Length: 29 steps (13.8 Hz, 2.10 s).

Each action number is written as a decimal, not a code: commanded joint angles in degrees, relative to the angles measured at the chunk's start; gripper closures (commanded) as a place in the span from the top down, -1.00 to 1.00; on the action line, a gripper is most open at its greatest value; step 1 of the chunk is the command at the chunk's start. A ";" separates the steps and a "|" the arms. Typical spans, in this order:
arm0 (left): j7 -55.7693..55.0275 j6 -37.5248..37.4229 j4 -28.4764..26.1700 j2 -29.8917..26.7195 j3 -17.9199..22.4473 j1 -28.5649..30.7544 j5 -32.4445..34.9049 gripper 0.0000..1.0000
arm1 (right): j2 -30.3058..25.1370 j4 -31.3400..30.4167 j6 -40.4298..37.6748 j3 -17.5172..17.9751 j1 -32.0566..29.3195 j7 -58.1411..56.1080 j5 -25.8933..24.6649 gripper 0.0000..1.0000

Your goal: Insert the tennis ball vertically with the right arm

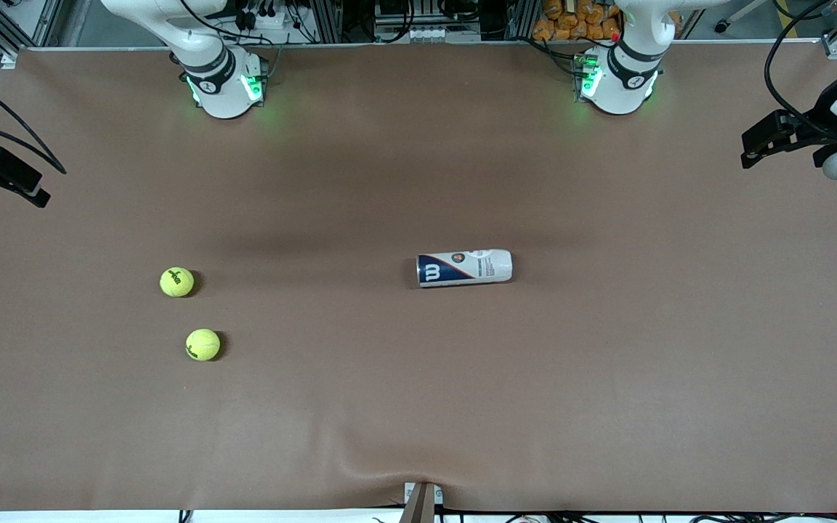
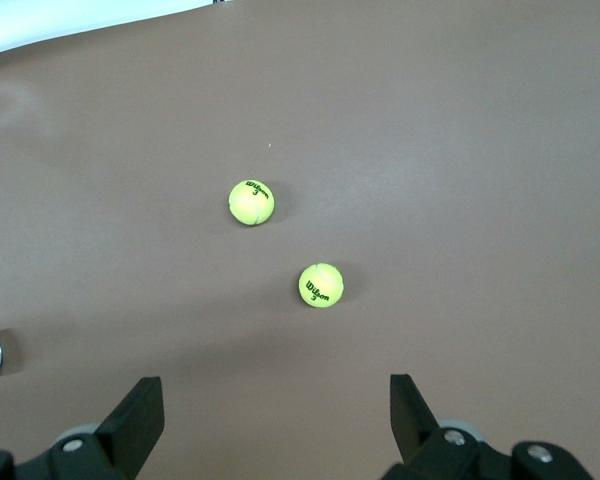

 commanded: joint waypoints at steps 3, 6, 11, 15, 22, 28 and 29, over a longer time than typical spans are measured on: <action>0.63 -1.08 0.68 -0.43 -0.08 0.13 0.93 1.00 | -0.31 0.24 0.01 0.03 0.03 0.24 -0.24 1.00; 0.63 -0.99 1.64 0.10 -0.17 -0.13 0.76 1.00 | -0.14 0.24 0.01 0.03 -0.15 0.24 -0.24 1.00; -0.07 -0.82 1.47 1.67 -1.13 -2.58 0.58 1.00 | -0.05 0.33 0.01 0.03 -0.24 0.15 -0.24 1.00; -0.51 -0.03 1.73 4.75 -1.40 -9.17 1.02 1.00 | -0.05 0.33 0.01 0.03 -0.32 0.15 -0.15 1.00; -0.16 6.73 2.87 12.30 -1.40 -18.57 1.11 1.00 | -0.05 0.50 0.01 0.03 0.20 0.15 -0.68 1.00; 1.76 11.05 6.04 23.46 -1.22 -29.31 7.26 1.00 | 3.98 0.68 -0.25 0.03 0.38 0.24 -0.33 1.00; 4.12 11.14 6.04 25.39 -1.39 -29.66 7.26 1.00 | 5.04 0.68 -0.25 0.12 0.38 0.24 -0.07 1.00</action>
